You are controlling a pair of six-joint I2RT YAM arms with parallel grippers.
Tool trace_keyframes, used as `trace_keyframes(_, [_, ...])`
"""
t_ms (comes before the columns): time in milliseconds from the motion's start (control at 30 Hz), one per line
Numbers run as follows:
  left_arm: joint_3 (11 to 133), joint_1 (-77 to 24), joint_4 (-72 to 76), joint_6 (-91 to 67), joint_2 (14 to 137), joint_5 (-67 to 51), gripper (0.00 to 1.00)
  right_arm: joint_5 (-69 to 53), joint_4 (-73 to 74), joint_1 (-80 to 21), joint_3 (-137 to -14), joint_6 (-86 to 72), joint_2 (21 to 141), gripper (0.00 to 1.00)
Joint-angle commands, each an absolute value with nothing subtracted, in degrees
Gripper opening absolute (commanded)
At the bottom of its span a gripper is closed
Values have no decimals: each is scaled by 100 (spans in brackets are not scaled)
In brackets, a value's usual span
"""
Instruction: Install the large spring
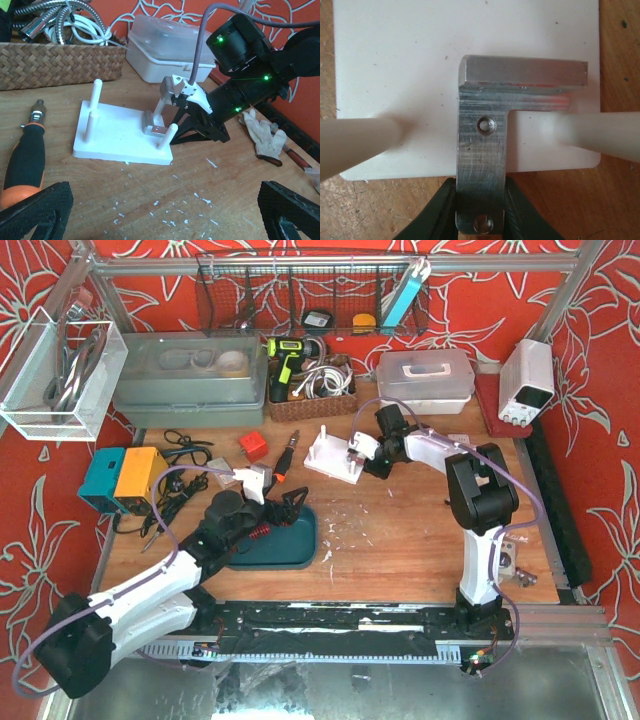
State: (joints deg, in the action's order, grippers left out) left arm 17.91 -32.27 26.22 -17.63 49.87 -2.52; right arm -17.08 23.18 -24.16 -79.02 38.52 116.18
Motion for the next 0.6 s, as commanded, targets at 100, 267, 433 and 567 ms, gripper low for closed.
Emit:
trace_keyframes(100, [1828, -3261, 2750, -1641, 5062, 2, 100, -1729, 2553, -2512, -7918, 3829, 11162, 0])
trace_keyframes(267, [1824, -3261, 2724, -1648, 5038, 66, 100, -1678, 2164, -2531, -7550, 3570, 10638, 0])
trace_keyframes(433, [1830, -3261, 2722, -1674, 5049, 80, 100, -1703, 1777, -2539, -7013, 3178, 9899, 0])
trace_keyframes(567, [1854, -3261, 2703, -1692, 5060, 79, 100, -1016, 1559, -2482, -6708, 2159, 9371, 0])
